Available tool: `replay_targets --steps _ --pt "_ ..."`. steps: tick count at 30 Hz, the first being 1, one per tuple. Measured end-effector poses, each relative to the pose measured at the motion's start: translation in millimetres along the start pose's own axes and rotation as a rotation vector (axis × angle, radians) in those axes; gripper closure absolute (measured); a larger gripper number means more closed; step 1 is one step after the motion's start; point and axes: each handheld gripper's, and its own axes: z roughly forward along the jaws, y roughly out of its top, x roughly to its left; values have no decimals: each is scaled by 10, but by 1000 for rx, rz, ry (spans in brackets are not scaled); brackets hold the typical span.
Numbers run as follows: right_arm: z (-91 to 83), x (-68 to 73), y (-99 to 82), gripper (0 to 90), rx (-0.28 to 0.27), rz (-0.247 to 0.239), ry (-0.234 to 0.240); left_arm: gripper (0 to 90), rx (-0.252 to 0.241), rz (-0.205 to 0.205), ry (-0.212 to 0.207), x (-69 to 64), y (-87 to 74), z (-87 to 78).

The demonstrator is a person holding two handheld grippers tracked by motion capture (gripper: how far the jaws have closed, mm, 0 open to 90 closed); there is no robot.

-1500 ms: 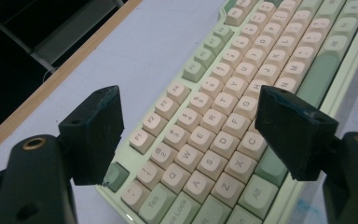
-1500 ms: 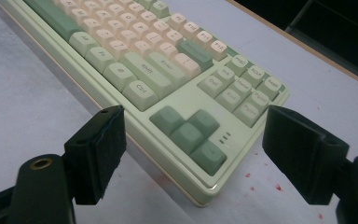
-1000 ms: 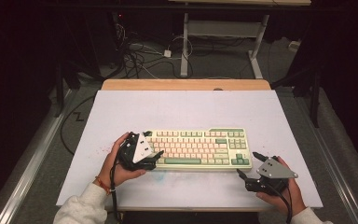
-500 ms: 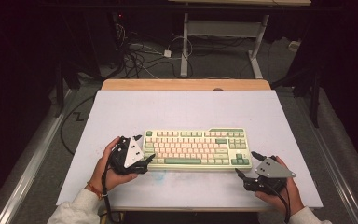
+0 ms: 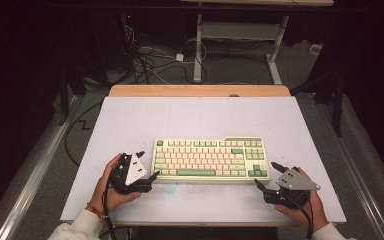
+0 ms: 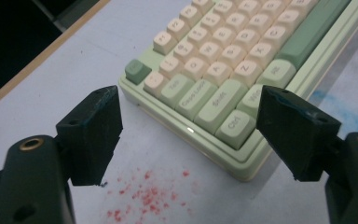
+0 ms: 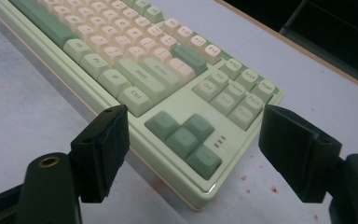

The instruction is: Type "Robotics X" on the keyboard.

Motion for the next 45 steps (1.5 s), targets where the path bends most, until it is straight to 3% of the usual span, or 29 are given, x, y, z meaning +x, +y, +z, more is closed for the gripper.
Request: replay_targets --steps 9,13,16,19,25,36,45 --pt "67 -13 165 334 -48 19 59 201 49 -33 -42 -75 -153 -26" --pt "133 -25 260 451 -51 34 95 200 58 -46 -48 -79 -188 -36" --pt "209 -5 342 594 -35 24 105 201 66 -50 -55 -77 -195 -20" --pt "310 12 424 736 -18 24 155 201 74 -45 -60 -88 -195 -4" --pt "555 110 641 894 8 -10 224 201 77 -39 -61 -117 -182 -7" --pt "1030 281 911 900 69 -54 282 200 85 -41 -65 -128 -207 -26" --pt "1331 397 1014 900 128 -94 273 200 97 -25 -78 -134 -214 -1"
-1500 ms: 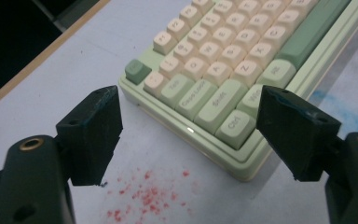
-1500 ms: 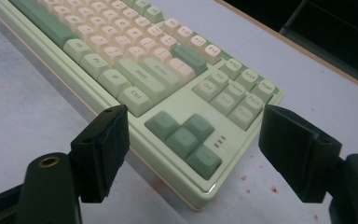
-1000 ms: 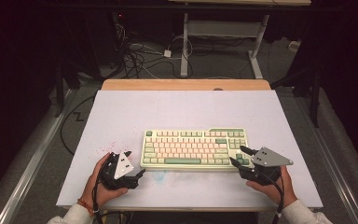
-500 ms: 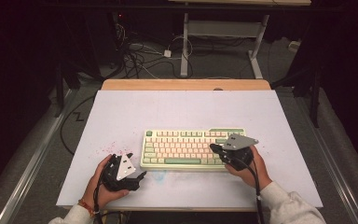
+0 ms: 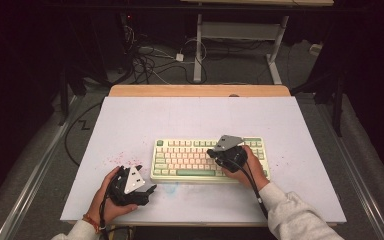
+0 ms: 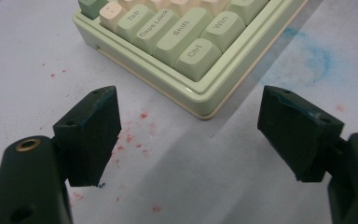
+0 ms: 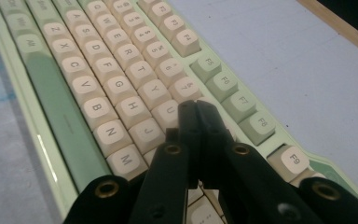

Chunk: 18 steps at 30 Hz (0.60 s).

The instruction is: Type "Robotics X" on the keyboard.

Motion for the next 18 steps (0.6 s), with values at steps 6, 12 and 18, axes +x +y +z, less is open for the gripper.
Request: replay_targets --steps 6,12,18 --pt "87 8 2 900 21 0 -10 200 -2 8 -8 -7 8 -1" --pt "125 37 68 900 83 -28 8 200 -2 0 -13 1 7 -1" --pt "8 -10 60 892 9 18 1 200 -3 5 -11 1 6 -8"
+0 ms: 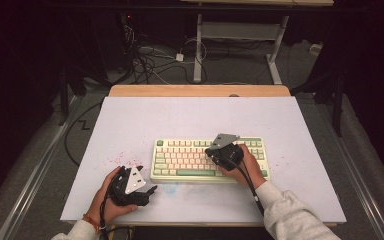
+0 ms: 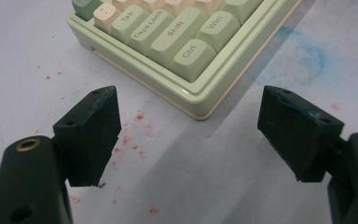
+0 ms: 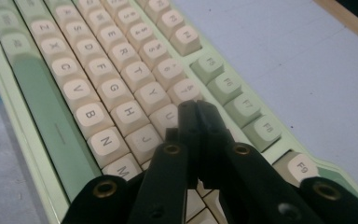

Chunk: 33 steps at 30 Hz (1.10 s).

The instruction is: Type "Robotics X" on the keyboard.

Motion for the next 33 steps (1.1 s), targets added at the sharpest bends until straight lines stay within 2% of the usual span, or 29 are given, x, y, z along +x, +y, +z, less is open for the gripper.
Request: replay_targets --steps 3,8,15,17,20,25,31,33 --pt "-79 -8 -6 861 -39 16 -6 200 1 2 0 0 0 -1" --pt "-206 -40 -12 812 -91 16 -21 200 -3 4 -5 -9 8 -7" --pt "-377 -75 -9 677 -151 17 -39 199 -4 0 -13 -6 15 -12" --pt "-424 -88 -10 600 -162 13 -44 188 -1 -5 -5 -1 16 -15" --pt "-508 -97 -21 518 -178 7 -66 188 -9 -16 -3 9 10 -29" --pt "-644 -135 -72 379 -215 28 -105 188 -13 -20 0 1 15 -37" --pt "-793 -168 -178 324 -245 39 -150 190 -6 -25 -1 0 18 -37" --pt "-832 -172 -224 308 -249 45 -180 193 -3 -24 -2 0 20 -37"
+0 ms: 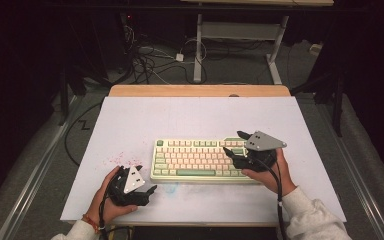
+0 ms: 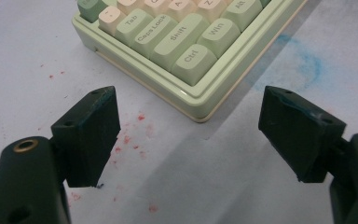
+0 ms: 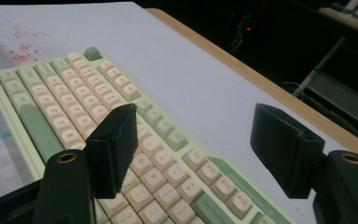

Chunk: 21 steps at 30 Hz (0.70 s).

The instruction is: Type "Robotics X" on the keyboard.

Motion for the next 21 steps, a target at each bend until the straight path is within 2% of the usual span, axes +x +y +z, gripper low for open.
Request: replay_targets --steps 4,7,14,21 --pt "-74 -35 -86 281 -4 7 -26 196 0 4 3 -7 6 -3" --pt "-122 -42 -159 265 -7 10 -23 203 -8 -8 -7 -4 8 -12" --pt "-256 -33 -308 245 -8 0 -59 222 -21 -15 10 6 14 -39" --pt "-382 -20 -462 246 11 14 -92 247 -45 -33 -11 26 27 -70"
